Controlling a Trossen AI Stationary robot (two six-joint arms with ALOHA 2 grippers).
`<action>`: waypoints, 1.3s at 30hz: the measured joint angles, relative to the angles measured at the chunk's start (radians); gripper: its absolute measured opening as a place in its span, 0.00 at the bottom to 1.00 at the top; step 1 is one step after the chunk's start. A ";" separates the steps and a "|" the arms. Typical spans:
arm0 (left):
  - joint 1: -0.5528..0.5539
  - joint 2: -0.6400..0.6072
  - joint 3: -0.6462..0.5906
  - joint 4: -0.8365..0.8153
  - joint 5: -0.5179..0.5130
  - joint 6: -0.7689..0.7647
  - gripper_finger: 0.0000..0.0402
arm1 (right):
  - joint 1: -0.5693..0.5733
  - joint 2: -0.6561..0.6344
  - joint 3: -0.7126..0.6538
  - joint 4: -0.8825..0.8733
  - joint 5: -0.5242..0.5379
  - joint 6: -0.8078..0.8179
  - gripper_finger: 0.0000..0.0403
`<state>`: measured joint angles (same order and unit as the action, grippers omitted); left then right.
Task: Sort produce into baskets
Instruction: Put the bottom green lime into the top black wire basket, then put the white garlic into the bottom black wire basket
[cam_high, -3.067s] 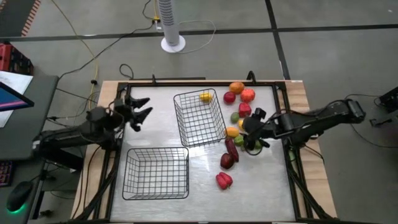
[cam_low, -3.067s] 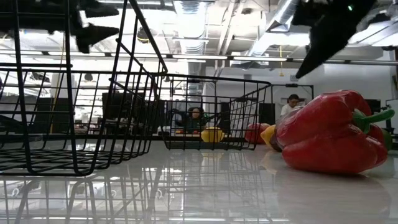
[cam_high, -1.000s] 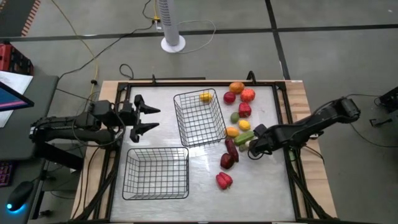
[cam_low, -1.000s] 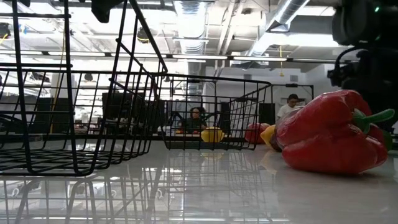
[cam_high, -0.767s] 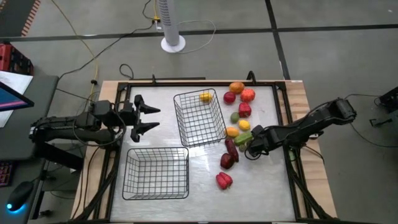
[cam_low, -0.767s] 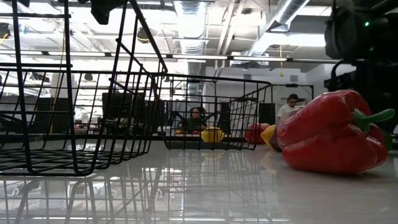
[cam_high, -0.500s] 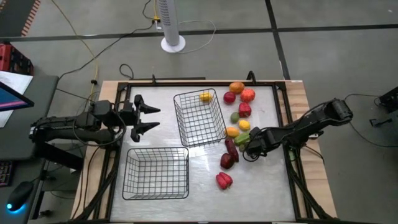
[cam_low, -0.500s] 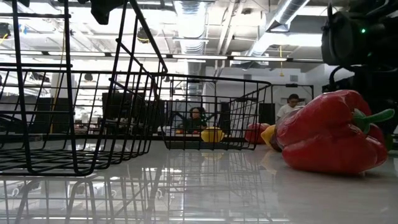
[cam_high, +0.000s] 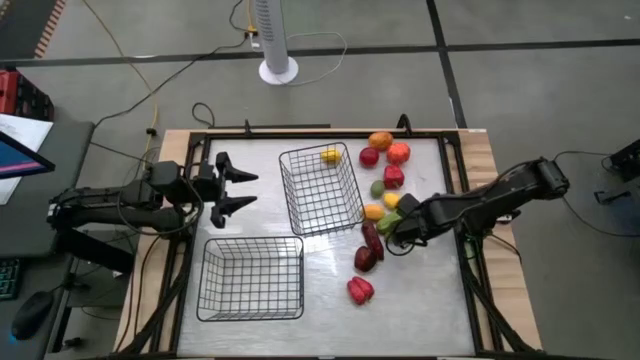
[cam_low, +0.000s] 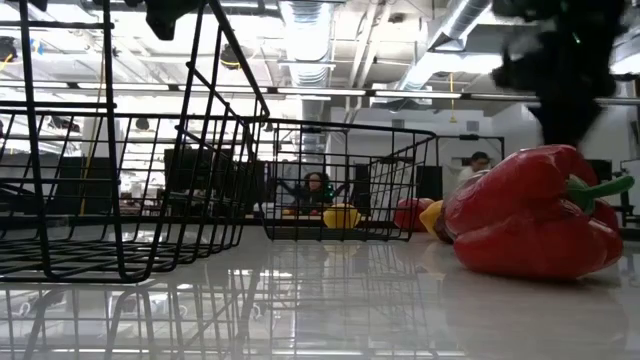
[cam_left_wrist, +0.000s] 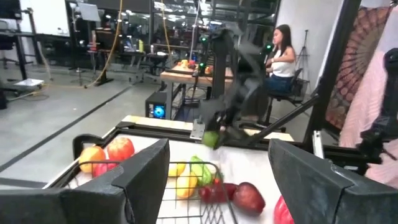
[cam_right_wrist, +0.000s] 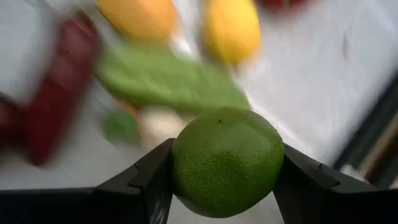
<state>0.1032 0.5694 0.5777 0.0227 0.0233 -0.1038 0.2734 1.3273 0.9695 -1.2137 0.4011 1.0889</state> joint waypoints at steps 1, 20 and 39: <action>0.000 0.000 0.000 -0.004 -0.011 0.006 0.65 | 0.008 0.000 0.036 0.017 0.043 -0.037 0.62; -0.001 0.002 0.000 -0.011 -0.027 0.003 0.65 | -0.161 0.082 0.134 0.865 -0.017 -0.747 0.65; -0.031 0.002 0.000 0.010 -0.004 0.001 0.65 | -0.231 0.042 0.135 0.568 -0.109 -0.668 0.95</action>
<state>0.0721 0.5713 0.5777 0.0328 0.0197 -0.1024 0.0420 1.3690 1.1042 -0.6459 0.2925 0.4206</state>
